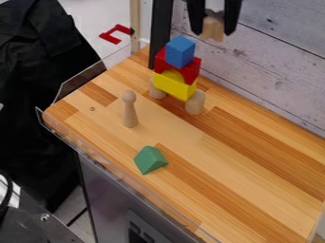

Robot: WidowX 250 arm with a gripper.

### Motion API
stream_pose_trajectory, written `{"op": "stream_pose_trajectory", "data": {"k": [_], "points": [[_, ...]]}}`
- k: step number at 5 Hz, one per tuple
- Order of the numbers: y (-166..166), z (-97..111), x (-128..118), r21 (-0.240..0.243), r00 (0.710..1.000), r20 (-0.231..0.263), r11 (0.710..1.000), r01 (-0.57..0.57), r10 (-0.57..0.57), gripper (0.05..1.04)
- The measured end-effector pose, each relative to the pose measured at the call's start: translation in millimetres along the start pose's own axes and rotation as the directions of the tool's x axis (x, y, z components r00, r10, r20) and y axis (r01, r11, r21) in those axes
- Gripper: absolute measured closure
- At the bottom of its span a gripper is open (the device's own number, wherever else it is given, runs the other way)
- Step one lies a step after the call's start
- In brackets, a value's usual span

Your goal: Put the plus on top of the blue cube

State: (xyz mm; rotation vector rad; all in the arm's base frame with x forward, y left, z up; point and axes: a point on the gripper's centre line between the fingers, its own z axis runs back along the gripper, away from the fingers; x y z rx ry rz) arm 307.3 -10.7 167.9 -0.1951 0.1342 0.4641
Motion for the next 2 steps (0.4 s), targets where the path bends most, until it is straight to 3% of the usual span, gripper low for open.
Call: {"op": "stream_pose_trajectory", "data": {"k": [2], "points": [[13.9, 6.0, 29.1, 0.013, 0.999, -0.022, 1.000, -0.025, 0.026, 0.628]]}}
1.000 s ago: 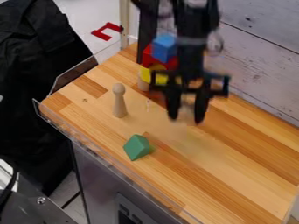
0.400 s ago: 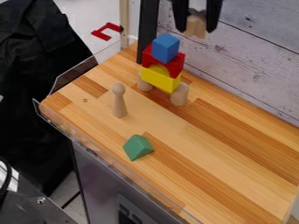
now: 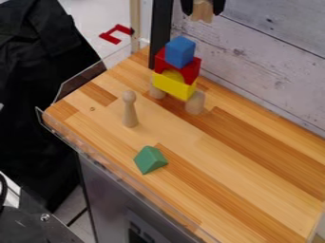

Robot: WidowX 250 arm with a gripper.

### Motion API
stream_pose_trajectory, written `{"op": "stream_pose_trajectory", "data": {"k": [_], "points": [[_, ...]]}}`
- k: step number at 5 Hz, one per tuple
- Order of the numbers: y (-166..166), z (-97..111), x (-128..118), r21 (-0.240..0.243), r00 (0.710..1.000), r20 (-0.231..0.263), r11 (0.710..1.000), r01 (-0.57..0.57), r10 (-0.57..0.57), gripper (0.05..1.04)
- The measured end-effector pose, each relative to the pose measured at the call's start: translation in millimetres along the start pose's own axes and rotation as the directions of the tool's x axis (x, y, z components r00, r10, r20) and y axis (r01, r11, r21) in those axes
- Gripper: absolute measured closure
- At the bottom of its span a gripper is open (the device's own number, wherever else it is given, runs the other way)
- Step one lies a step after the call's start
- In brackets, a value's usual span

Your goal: Put the plus on top of the blue cube

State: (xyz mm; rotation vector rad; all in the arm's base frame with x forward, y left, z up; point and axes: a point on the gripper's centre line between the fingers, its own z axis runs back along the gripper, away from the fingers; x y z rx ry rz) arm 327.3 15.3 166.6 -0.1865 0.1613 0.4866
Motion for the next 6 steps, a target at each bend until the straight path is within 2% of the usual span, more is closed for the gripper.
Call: {"op": "stream_pose_trajectory", "data": {"k": [1, 2, 4, 5, 6], "points": [[8.5, -3.5, 5.9, 0.006, 0.999, -0.029, 1.000, -0.014, 0.014, 0.628], [16.8, -7.1, 7.5, 0.002, 0.996, -0.091, 1.000, 0.008, -0.008, 0.628], [25.9, -11.2, 8.3, -0.017, 0.993, -0.117, 1.000, -0.010, 0.007, 0.628], [26.2, -22.2, 7.8, -0.019, 0.987, -0.163, 1.000, -0.012, 0.008, 0.628], [26.4, -27.4, 7.2, -0.021, 0.983, -0.183, 1.000, -0.008, 0.004, 0.628]]}}
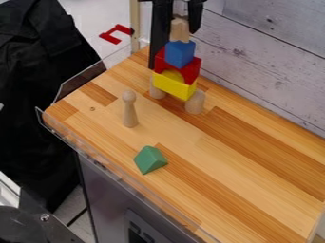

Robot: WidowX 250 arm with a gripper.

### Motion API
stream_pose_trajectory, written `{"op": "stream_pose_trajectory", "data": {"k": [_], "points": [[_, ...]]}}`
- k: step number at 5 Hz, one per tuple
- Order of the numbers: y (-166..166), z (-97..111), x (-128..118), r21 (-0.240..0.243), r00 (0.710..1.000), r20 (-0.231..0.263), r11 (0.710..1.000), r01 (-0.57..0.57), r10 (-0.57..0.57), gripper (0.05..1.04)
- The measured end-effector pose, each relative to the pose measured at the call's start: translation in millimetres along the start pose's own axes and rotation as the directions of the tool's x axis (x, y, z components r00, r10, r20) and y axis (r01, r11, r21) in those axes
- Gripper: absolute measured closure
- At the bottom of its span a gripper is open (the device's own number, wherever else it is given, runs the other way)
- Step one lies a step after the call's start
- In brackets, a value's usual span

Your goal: Put the plus on top of the blue cube

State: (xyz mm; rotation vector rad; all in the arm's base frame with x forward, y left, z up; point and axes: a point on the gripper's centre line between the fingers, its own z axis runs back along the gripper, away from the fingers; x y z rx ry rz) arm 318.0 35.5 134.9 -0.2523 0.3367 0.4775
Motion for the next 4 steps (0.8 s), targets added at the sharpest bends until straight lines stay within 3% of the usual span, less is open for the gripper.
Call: {"op": "stream_pose_trajectory", "data": {"k": [1, 4], "points": [[-0.6, -10.2, 0.7, -0.003, 1.000, -0.024, 1.000, 0.005, -0.005, 0.628], [-0.2, -14.8, 7.6, 0.006, 1.000, -0.030, 1.000, -0.002, 0.002, 0.628]]}}
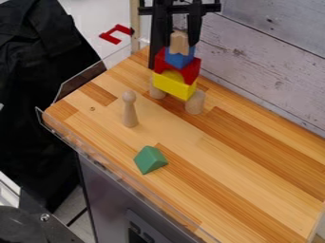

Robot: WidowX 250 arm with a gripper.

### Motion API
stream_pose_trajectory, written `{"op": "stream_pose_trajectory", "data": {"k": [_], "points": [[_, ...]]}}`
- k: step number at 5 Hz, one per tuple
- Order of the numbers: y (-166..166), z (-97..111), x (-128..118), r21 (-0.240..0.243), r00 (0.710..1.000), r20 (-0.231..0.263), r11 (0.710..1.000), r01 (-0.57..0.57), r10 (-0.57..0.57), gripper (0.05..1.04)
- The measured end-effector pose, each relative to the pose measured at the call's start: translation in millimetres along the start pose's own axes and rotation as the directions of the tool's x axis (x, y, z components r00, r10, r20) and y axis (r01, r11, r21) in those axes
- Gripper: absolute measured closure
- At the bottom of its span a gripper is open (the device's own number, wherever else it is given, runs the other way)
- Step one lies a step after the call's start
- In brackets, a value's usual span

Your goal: Put the plus on top of the blue cube

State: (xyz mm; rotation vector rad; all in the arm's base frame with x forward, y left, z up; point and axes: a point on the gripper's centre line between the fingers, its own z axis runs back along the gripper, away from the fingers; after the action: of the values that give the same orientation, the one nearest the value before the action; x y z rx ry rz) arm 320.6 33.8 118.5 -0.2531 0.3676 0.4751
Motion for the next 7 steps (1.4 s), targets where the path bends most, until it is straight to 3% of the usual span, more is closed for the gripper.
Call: {"op": "stream_pose_trajectory", "data": {"k": [3, 4, 5, 6, 7], "points": [[0.7, 11.4, 8.7, 0.019, 0.999, 0.017, 0.999, -0.030, 0.030, 0.628], [1.1, 11.4, 9.0, 0.021, 0.999, 0.020, 0.999, -0.040, 0.039, 0.566], [0.4, 8.4, 10.3, 0.020, 0.999, 0.007, 0.999, -0.047, 0.047, 0.255], [-0.9, 7.9, 11.7, 0.012, 0.998, 0.013, 0.998, -0.059, 0.059, 0.079], [-1.7, 14.7, 8.7, 0.007, 0.997, 0.036, 0.998, -0.068, 0.067, 0.084]]}}
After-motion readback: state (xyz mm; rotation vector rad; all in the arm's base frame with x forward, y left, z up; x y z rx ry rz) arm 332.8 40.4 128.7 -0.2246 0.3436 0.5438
